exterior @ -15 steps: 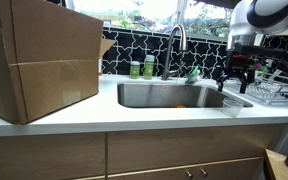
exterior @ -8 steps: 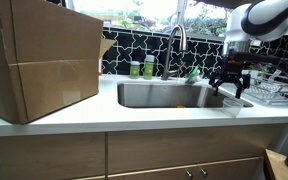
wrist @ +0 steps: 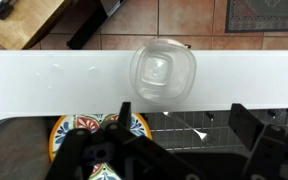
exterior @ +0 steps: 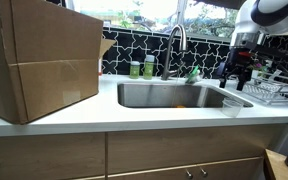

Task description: Pick up the small clear lunch box and fetch some water, pour the water onto the plate in the sink twice, put the small clear lunch box on the white kitchen counter in front of the sink

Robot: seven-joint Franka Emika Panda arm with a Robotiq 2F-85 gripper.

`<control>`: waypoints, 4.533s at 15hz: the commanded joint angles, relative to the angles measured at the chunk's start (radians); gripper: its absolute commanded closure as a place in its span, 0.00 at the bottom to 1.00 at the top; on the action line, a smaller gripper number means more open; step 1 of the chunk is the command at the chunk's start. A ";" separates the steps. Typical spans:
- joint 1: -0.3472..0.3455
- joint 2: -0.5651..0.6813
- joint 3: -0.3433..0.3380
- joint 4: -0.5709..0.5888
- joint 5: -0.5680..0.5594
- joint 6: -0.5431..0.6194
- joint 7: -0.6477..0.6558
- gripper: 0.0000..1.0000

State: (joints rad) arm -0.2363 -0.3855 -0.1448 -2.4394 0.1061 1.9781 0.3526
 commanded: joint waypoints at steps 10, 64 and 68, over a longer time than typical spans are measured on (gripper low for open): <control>0.018 -0.014 -0.038 -0.040 -0.145 -0.028 -0.384 0.00; -0.055 0.351 -0.107 0.207 -0.198 0.349 -0.203 0.97; -0.051 0.442 -0.105 0.277 -0.077 0.438 -0.217 0.97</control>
State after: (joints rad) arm -0.2996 -0.0179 -0.2370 -2.2231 -0.0533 2.3713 0.1466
